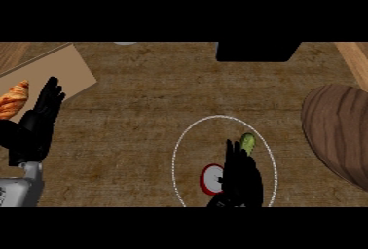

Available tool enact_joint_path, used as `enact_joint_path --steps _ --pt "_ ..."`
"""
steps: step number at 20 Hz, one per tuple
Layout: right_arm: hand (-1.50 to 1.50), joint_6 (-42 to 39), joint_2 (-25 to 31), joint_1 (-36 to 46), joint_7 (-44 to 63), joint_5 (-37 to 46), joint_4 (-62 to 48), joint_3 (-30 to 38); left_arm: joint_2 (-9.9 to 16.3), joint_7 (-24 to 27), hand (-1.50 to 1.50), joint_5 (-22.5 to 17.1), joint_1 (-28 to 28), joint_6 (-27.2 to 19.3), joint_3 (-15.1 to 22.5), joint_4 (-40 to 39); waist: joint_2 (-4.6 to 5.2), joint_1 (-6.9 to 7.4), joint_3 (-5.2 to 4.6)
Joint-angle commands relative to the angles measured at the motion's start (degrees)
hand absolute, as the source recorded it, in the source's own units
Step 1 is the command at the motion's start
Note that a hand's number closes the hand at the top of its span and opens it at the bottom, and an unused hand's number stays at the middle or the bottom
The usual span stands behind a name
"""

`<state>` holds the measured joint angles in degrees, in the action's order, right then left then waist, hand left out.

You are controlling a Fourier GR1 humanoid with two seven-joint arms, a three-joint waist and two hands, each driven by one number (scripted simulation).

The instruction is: Pick the can from the placemat and place it in the bowl

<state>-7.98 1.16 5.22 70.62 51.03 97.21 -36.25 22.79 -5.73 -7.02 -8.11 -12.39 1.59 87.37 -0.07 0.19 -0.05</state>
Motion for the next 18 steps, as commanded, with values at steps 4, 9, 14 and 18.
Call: enact_joint_path --steps 4,9,14,18 --pt "1.50 1.73 -1.12 3.49 11.21 -6.74 -5.51 0.71 0.09 0.50 0.00 -0.35 -1.22 2.00 -1.04 -0.97 0.20 0.41 0.03" --pt "1.50 3.95 -1.11 6.69 5.02 -5.64 -9.37 2.01 -1.22 0.74 0.00 0.30 1.03 2.53 -1.36 0.23 0.07 0.34 0.05" --pt "1.50 10.32 -1.12 6.52 0.91 -4.81 -14.68 -0.11 -0.98 1.09 0.00 -0.06 1.67 3.60 -3.12 0.14 0.09 0.41 0.05" --pt "1.50 6.55 -1.14 6.79 4.14 0.61 -10.28 1.43 -2.04 -0.07 0.00 1.05 1.51 3.22 -1.84 0.94 -0.03 -0.05 0.02"
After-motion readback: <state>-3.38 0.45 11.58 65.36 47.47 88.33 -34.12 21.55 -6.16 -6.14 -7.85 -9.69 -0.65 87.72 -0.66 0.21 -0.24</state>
